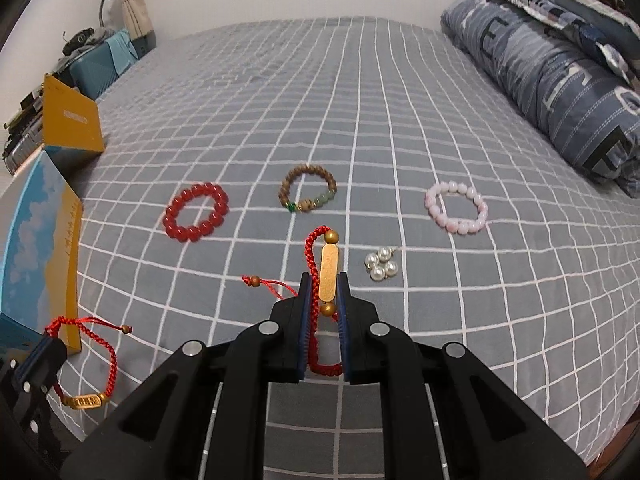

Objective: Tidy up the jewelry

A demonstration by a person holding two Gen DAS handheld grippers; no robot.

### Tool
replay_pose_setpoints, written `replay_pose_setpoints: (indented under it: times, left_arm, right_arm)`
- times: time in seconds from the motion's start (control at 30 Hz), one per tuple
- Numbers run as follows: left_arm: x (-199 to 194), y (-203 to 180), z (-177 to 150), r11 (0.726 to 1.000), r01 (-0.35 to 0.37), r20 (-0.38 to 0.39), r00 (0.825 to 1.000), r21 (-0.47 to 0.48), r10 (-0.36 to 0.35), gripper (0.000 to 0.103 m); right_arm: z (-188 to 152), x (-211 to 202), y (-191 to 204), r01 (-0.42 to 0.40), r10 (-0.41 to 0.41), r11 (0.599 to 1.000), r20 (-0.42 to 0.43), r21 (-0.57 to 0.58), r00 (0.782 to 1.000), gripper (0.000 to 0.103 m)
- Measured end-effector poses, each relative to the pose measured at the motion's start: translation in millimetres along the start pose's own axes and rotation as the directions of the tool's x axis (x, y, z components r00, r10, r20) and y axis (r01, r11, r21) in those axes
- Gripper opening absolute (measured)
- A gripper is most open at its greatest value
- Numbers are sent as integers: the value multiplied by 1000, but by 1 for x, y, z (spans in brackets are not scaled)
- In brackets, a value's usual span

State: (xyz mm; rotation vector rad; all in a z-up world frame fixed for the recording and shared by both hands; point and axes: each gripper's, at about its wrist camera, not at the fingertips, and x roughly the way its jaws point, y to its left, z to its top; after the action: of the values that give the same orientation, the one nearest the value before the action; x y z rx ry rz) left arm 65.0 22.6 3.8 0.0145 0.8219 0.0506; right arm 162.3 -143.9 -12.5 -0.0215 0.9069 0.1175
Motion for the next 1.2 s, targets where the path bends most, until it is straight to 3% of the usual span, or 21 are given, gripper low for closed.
replay_pose_setpoints:
  times: [0.4,0.73,1.2]
  left_arm:
    - [-31,38,17,996,-25,116,993,-85,35,4]
    - [-69,67,23,989,-76,209,973,-128,102,4]
    - [-85,121,18,963,-159,223,952,-217,208,4]
  right_arm:
    - [8,-25,20,-5,10,999,147,-38,989,11]
    - [13,-42,53,-15,37,995,232,-95,972,11]
    - [20,-58,117,-107,150,980,273,-166,950,11]
